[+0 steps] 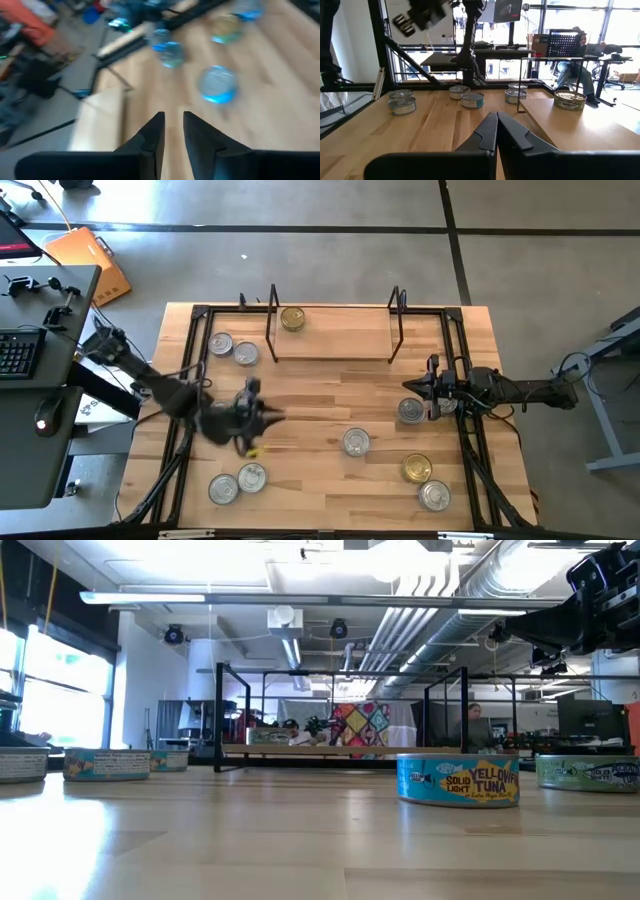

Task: Stack canned seafood by type on shelf
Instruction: Put the yellow and blue tuna can on the shelf

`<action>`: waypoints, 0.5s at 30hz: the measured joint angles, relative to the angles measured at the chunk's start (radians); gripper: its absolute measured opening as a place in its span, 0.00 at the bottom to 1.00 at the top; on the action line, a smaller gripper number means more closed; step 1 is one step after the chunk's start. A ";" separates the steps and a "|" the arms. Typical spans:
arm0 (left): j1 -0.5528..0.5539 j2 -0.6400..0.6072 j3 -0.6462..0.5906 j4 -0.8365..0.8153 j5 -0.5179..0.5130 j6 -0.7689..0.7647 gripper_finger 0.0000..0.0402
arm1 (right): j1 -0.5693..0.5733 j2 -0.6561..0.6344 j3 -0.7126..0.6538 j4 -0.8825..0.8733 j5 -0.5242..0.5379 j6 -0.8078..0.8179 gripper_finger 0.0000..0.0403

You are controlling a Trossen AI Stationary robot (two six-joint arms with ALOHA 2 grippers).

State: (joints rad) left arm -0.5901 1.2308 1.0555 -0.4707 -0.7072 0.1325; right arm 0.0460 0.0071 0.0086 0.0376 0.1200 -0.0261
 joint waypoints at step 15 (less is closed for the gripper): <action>-0.337 0.001 -0.353 0.178 -0.091 -0.621 0.08 | 0.000 0.000 0.000 0.000 0.000 0.000 0.00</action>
State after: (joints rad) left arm -0.9269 1.2316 0.7029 -0.2932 -0.7986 -0.4881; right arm 0.0458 0.0071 0.0084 0.0375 0.1200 -0.0261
